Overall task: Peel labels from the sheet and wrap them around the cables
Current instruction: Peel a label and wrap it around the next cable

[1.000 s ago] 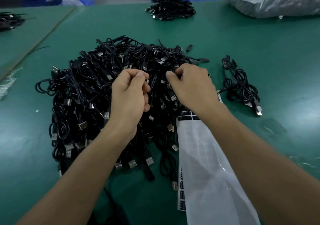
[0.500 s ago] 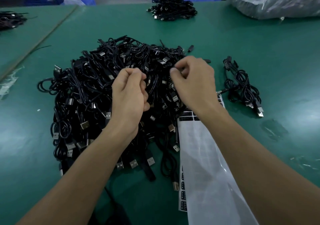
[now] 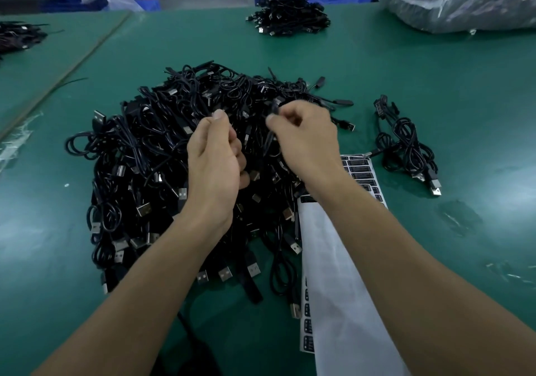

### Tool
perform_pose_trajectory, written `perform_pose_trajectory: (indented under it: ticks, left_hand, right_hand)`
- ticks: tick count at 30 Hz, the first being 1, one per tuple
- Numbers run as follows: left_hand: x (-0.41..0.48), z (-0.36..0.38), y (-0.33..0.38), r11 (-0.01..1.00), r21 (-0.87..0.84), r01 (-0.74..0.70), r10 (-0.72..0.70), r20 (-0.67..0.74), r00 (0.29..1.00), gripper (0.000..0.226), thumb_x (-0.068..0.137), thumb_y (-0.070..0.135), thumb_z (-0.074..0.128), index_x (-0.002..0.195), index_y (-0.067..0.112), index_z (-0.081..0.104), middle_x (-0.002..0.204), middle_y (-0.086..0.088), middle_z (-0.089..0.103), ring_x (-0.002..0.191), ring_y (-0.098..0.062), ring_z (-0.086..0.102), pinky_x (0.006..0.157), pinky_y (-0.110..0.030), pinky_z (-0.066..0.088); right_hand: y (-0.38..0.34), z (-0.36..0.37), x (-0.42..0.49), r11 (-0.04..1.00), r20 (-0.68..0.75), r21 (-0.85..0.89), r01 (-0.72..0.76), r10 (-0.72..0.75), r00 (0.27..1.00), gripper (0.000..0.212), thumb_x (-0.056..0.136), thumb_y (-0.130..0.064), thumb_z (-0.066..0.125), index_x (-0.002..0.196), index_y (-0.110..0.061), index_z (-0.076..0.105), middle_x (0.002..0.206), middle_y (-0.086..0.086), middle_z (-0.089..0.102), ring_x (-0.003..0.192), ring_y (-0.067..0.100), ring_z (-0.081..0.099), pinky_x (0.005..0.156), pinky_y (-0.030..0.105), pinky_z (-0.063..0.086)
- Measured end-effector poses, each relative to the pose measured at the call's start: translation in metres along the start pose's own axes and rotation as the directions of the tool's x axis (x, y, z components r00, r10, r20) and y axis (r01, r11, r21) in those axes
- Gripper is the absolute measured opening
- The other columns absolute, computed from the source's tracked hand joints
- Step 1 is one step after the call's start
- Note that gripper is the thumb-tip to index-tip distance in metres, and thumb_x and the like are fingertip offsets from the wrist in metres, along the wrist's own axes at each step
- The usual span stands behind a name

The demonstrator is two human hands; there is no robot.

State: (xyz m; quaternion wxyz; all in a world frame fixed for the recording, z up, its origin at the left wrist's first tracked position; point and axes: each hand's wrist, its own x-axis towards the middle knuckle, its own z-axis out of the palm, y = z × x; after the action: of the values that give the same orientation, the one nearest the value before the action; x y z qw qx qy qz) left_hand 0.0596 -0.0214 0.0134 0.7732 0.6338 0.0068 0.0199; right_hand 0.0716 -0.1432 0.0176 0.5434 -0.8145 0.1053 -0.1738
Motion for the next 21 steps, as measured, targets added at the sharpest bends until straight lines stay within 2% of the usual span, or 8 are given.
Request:
perform_pose_trajectory:
  ticks: [1, 4, 10, 12, 15, 18, 20, 21]
  left_hand:
    - [0.000, 0.000, 0.000, 1.000, 0.014, -0.001, 0.001, 0.005, 1.000, 0.035, 0.107, 0.034, 0.040, 0.074, 0.021, 0.041, 0.057, 0.010, 0.035, 0.049, -0.008, 0.027, 0.040, -0.020, 0.024]
    - [0.001, -0.001, -0.001, 0.999, 0.051, -0.005, 0.004, 0.025, 1.000, 0.029, 0.105, 0.030, 0.049, 0.077, 0.022, 0.047, 0.060, 0.009, 0.039, 0.050, -0.008, 0.030, 0.041, -0.022, 0.026]
    - [0.001, -0.002, 0.000, 0.995, 0.105, -0.003, -0.011, 0.133, 0.991, 0.034, 0.102, 0.037, 0.053, 0.084, 0.014, 0.070, 0.069, 0.002, 0.065, 0.055, -0.009, 0.055, 0.044, -0.023, 0.043]
    - [0.000, -0.002, 0.001, 0.995, 0.094, 0.029, -0.044, 0.156, 0.987, 0.041, 0.103, 0.043, 0.050, 0.084, 0.015, 0.074, 0.074, -0.001, 0.072, 0.063, -0.013, 0.064, 0.050, -0.025, 0.050]
    - [-0.002, -0.001, 0.002, 0.996, 0.072, 0.043, -0.055, 0.167, 0.984, 0.047, 0.103, 0.045, 0.049, 0.078, 0.016, 0.077, 0.070, -0.002, 0.072, 0.064, -0.016, 0.068, 0.055, -0.030, 0.055]
    - [-0.002, 0.000, 0.002, 0.993, 0.119, -0.003, -0.015, 0.149, 0.989, 0.034, 0.101, 0.034, 0.057, 0.083, 0.012, 0.074, 0.075, -0.003, 0.075, 0.067, -0.016, 0.070, 0.062, -0.029, 0.056]
    - [-0.001, 0.000, 0.002, 0.996, 0.085, 0.015, -0.026, 0.137, 0.990, 0.017, 0.099, 0.024, 0.062, 0.092, 0.012, 0.072, 0.081, -0.003, 0.077, 0.069, -0.014, 0.071, 0.064, -0.026, 0.058]
    - [-0.001, 0.001, 0.003, 0.996, 0.087, 0.011, -0.023, 0.130, 0.991, 0.011, 0.099, 0.020, 0.062, 0.096, 0.013, 0.071, 0.080, -0.001, 0.077, 0.067, -0.012, 0.070, 0.061, -0.023, 0.057]
  right_hand:
    - [0.000, -0.005, 0.000, 0.993, 0.009, 0.104, -0.061, 0.061, 0.998, 0.014, 0.092, -0.025, 0.066, 0.080, -0.016, 0.067, 0.070, -0.005, 0.065, 0.062, 0.008, 0.052, 0.065, 0.025, 0.046]
    - [0.001, -0.022, -0.006, 0.916, 0.107, 0.359, -0.180, 0.151, 0.983, 0.015, 0.096, -0.018, 0.064, 0.081, -0.018, 0.065, 0.098, 0.015, 0.074, 0.076, 0.017, 0.061, 0.067, 0.032, 0.051]
    - [-0.004, -0.047, -0.023, 0.697, 0.221, 0.694, -0.179, 0.030, 0.975, 0.022, 0.101, -0.006, 0.053, 0.081, -0.013, 0.059, 0.076, 0.005, 0.072, 0.062, 0.011, 0.059, 0.057, 0.024, 0.051]
    - [-0.007, -0.053, -0.029, 0.726, 0.369, 0.659, -0.195, -0.086, 0.926, 0.019, 0.099, -0.004, 0.052, 0.083, -0.010, 0.061, 0.074, 0.005, 0.071, 0.059, 0.009, 0.059, 0.054, 0.020, 0.049]
    - [-0.002, -0.055, -0.042, 0.807, 0.600, 0.545, -0.226, -0.187, 0.778, 0.010, 0.093, -0.003, 0.055, 0.087, -0.007, 0.062, 0.075, 0.005, 0.071, 0.064, 0.009, 0.064, 0.058, 0.019, 0.052]
    - [0.001, -0.056, -0.052, 0.847, 0.724, 0.466, -0.256, -0.199, 0.660, 0.007, 0.089, -0.006, 0.057, 0.086, -0.009, 0.063, 0.075, 0.003, 0.071, 0.070, 0.011, 0.068, 0.063, 0.022, 0.054]
    - [0.002, -0.052, -0.056, 0.901, 0.779, 0.372, -0.222, -0.173, 0.602, 0.006, 0.089, -0.009, 0.059, 0.087, -0.012, 0.064, 0.078, 0.004, 0.072, 0.074, 0.018, 0.066, 0.069, 0.032, 0.053]
    - [0.003, -0.050, -0.058, 0.927, 0.786, 0.325, -0.188, -0.154, 0.599, 0.004, 0.089, -0.012, 0.061, 0.088, -0.012, 0.064, 0.079, 0.004, 0.073, 0.076, 0.024, 0.064, 0.072, 0.039, 0.050]
